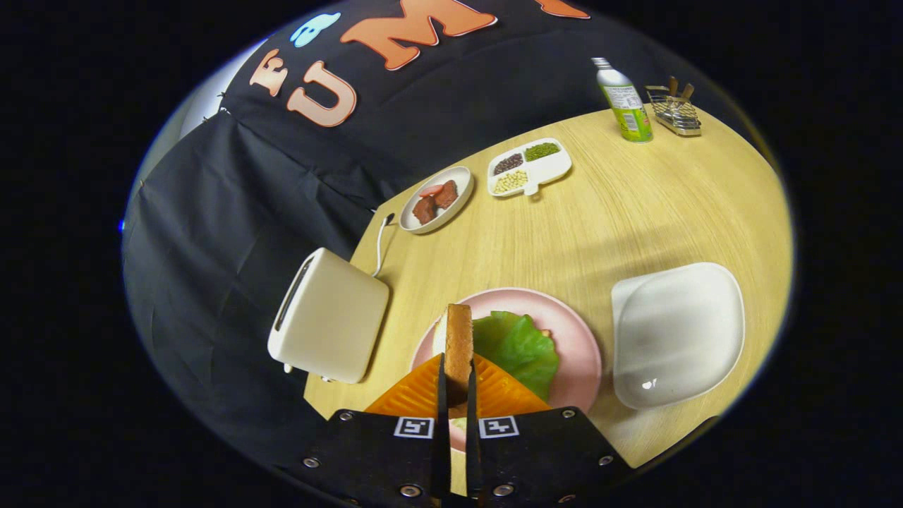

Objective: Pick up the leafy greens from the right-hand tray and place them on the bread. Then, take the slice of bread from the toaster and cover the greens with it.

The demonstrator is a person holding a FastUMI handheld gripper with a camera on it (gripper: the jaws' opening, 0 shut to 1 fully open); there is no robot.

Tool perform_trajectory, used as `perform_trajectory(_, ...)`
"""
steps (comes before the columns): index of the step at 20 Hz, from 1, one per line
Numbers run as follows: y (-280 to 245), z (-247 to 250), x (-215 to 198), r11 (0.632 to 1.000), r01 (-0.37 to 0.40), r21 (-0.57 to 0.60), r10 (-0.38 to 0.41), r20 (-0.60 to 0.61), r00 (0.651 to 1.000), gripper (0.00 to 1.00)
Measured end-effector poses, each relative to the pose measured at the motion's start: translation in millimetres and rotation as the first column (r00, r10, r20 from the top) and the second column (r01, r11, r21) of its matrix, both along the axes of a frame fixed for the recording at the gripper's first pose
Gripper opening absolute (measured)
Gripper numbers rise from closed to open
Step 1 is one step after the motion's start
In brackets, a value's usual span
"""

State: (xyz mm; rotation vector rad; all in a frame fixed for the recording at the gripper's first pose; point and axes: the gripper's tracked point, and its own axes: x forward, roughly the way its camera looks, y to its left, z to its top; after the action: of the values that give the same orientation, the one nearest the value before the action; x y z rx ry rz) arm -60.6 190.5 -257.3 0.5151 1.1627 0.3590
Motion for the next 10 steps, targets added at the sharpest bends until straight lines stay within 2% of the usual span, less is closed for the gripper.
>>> perform_trajectory(5, -12, -17, -8, 0.998, 0.007, -0.056, -0.007, 0.001, 1.000, 0.09)
perform_trajectory(10, -15, -19, -8, 0.994, -0.013, -0.106, 0.021, 0.070, 0.997, 0.16)
